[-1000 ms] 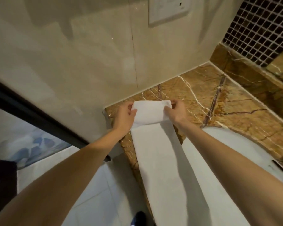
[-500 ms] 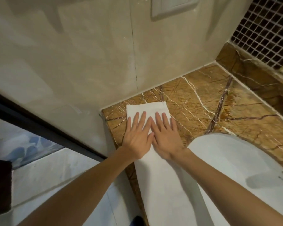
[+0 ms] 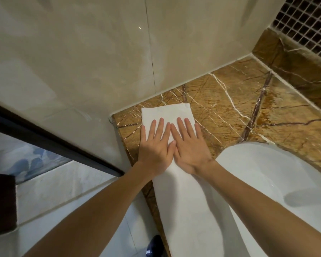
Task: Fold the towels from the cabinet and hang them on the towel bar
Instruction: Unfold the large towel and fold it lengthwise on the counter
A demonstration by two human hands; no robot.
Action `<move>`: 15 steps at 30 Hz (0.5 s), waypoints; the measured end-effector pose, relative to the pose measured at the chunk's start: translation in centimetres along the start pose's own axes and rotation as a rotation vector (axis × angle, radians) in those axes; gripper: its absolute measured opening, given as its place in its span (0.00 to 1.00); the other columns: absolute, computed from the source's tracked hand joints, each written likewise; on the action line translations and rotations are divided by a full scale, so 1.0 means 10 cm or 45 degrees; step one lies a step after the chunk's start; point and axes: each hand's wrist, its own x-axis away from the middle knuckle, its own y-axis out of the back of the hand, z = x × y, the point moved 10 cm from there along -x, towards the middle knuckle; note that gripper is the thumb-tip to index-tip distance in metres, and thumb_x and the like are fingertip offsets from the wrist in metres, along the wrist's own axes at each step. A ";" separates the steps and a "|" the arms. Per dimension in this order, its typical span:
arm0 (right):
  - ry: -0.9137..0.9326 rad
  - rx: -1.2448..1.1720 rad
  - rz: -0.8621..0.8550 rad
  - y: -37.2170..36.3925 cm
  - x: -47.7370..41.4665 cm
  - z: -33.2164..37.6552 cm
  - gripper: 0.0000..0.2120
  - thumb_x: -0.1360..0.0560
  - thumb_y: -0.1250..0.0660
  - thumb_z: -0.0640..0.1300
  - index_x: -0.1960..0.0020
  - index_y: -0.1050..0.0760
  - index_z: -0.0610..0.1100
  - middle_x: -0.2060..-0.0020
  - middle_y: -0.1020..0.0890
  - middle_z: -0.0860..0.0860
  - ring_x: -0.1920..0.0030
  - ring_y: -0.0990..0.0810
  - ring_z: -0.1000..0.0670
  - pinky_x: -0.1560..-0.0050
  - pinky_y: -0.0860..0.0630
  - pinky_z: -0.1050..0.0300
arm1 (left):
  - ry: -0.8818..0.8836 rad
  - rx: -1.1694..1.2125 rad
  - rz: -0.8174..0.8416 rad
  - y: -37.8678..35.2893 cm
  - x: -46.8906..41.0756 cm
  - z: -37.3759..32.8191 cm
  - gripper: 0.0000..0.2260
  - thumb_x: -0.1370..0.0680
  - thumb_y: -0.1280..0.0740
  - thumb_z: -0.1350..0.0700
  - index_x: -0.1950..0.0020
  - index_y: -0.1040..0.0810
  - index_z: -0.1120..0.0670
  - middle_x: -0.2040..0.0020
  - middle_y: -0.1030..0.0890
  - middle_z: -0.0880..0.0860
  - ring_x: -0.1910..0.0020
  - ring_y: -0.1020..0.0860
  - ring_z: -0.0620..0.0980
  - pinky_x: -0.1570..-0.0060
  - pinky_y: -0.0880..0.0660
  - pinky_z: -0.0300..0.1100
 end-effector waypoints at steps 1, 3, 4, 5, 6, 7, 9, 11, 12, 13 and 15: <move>0.000 0.006 0.004 0.00 0.00 0.00 0.30 0.21 0.63 0.55 0.22 0.61 0.45 0.22 0.57 0.43 0.23 0.62 0.41 0.25 0.60 0.39 | 0.000 -0.007 0.004 0.00 0.01 -0.01 0.22 0.18 0.46 0.48 0.30 0.29 0.58 0.30 0.31 0.60 0.29 0.35 0.61 0.34 0.37 0.63; 0.006 0.011 0.015 0.01 0.00 0.01 0.30 0.20 0.63 0.54 0.22 0.61 0.45 0.22 0.58 0.42 0.23 0.63 0.41 0.25 0.61 0.39 | 0.032 -0.039 0.045 -0.02 0.00 0.00 0.22 0.18 0.49 0.48 0.29 0.31 0.58 0.29 0.32 0.60 0.28 0.37 0.60 0.33 0.38 0.63; 0.009 0.009 0.019 0.01 0.00 0.02 0.29 0.20 0.62 0.54 0.22 0.61 0.45 0.22 0.58 0.42 0.23 0.63 0.41 0.25 0.62 0.40 | 0.063 -0.060 0.107 -0.06 0.00 0.01 0.23 0.18 0.52 0.47 0.28 0.33 0.57 0.27 0.35 0.59 0.26 0.39 0.60 0.32 0.41 0.62; 0.011 0.006 0.020 0.02 0.00 0.03 0.29 0.20 0.61 0.54 0.22 0.61 0.44 0.22 0.58 0.42 0.23 0.63 0.41 0.25 0.62 0.40 | 0.097 -0.088 0.195 -0.12 -0.01 0.03 0.25 0.18 0.56 0.46 0.25 0.38 0.56 0.25 0.39 0.58 0.25 0.44 0.58 0.30 0.45 0.62; 0.012 0.003 0.014 0.04 0.01 0.03 0.29 0.19 0.60 0.53 0.22 0.60 0.44 0.22 0.58 0.42 0.23 0.63 0.41 0.25 0.63 0.40 | 0.125 -0.118 0.278 -0.18 -0.01 0.05 0.28 0.20 0.61 0.44 0.23 0.44 0.54 0.23 0.45 0.56 0.23 0.49 0.57 0.28 0.50 0.61; 0.013 -0.002 0.000 0.06 0.02 0.04 0.29 0.19 0.59 0.52 0.21 0.59 0.43 0.22 0.56 0.41 0.23 0.61 0.41 0.25 0.62 0.41 | 0.147 -0.133 0.342 -0.24 -0.01 0.08 0.30 0.22 0.66 0.43 0.22 0.50 0.53 0.22 0.50 0.55 0.23 0.55 0.55 0.28 0.55 0.60; 0.013 -0.047 -0.053 0.12 0.06 0.05 0.28 0.19 0.56 0.50 0.22 0.52 0.41 0.23 0.50 0.39 0.22 0.56 0.40 0.24 0.60 0.42 | 0.177 -0.141 0.401 -0.30 -0.01 0.10 0.31 0.24 0.69 0.41 0.22 0.56 0.51 0.22 0.57 0.54 0.24 0.61 0.54 0.28 0.61 0.60; -0.010 -0.151 -0.129 0.19 0.13 0.04 0.24 0.19 0.51 0.47 0.27 0.38 0.39 0.25 0.40 0.38 0.24 0.46 0.39 0.24 0.52 0.42 | 0.178 -0.157 0.415 -0.29 0.00 0.09 0.30 0.22 0.67 0.41 0.22 0.58 0.50 0.22 0.60 0.56 0.24 0.64 0.56 0.28 0.64 0.60; -0.019 -0.199 -0.170 0.23 0.18 0.02 0.20 0.20 0.49 0.46 0.31 0.32 0.39 0.28 0.35 0.37 0.27 0.40 0.39 0.26 0.47 0.43 | 0.173 -0.169 0.424 -0.28 0.01 0.08 0.29 0.21 0.65 0.41 0.22 0.58 0.50 0.22 0.60 0.56 0.24 0.64 0.57 0.29 0.64 0.60; -0.021 -0.233 -0.204 0.26 0.25 0.01 0.17 0.21 0.46 0.44 0.36 0.29 0.39 0.32 0.31 0.37 0.30 0.36 0.39 0.28 0.43 0.43 | 0.173 -0.179 0.437 -0.27 0.02 0.07 0.28 0.21 0.63 0.41 0.22 0.58 0.51 0.22 0.60 0.57 0.25 0.64 0.58 0.29 0.65 0.61; -0.005 -0.270 -0.241 0.28 0.41 -0.01 0.15 0.22 0.44 0.42 0.40 0.27 0.39 0.35 0.29 0.38 0.32 0.34 0.38 0.32 0.38 0.44 | 0.198 -0.180 0.469 -0.24 0.08 0.04 0.28 0.20 0.62 0.41 0.22 0.58 0.51 0.22 0.60 0.57 0.25 0.64 0.58 0.30 0.66 0.60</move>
